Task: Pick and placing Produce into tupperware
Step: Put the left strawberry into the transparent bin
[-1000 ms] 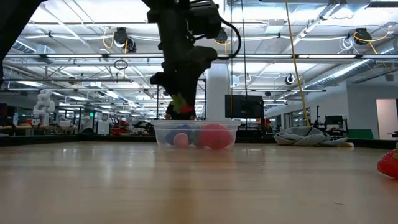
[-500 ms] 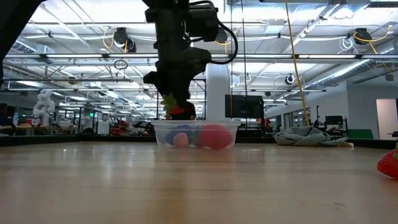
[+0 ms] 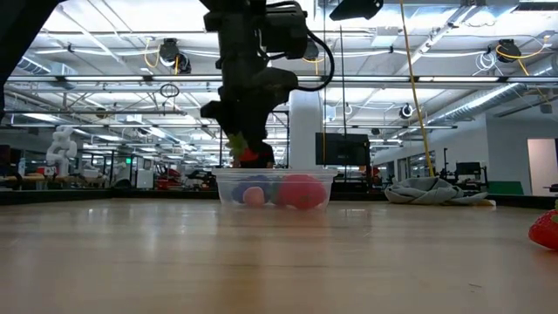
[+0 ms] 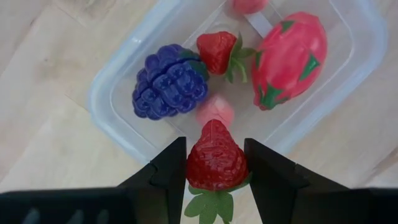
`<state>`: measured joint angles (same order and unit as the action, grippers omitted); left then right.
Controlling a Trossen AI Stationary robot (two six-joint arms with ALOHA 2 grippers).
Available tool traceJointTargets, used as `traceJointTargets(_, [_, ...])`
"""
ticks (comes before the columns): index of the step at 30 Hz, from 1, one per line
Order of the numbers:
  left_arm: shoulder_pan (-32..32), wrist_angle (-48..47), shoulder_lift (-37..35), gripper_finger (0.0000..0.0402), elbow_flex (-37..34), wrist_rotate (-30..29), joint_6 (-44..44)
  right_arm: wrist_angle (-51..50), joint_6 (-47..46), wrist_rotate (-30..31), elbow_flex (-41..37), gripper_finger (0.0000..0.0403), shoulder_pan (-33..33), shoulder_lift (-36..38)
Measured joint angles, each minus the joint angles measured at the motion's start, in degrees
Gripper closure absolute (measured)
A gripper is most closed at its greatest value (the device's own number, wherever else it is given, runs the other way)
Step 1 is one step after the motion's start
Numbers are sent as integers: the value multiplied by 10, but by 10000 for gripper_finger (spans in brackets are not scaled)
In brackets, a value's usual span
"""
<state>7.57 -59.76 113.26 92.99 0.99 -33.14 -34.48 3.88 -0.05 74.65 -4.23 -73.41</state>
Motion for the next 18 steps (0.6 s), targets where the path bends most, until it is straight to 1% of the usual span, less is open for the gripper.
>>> traceJointTargets(11, [-2, 29, 33, 256, 0, 5, 4, 0, 0, 0, 0, 83, 0, 0])
traceJointTargets(18, [-3, 20, 39, 256, -1, 5, 4, 0, 0, 0, 0, 83, 0, 0])
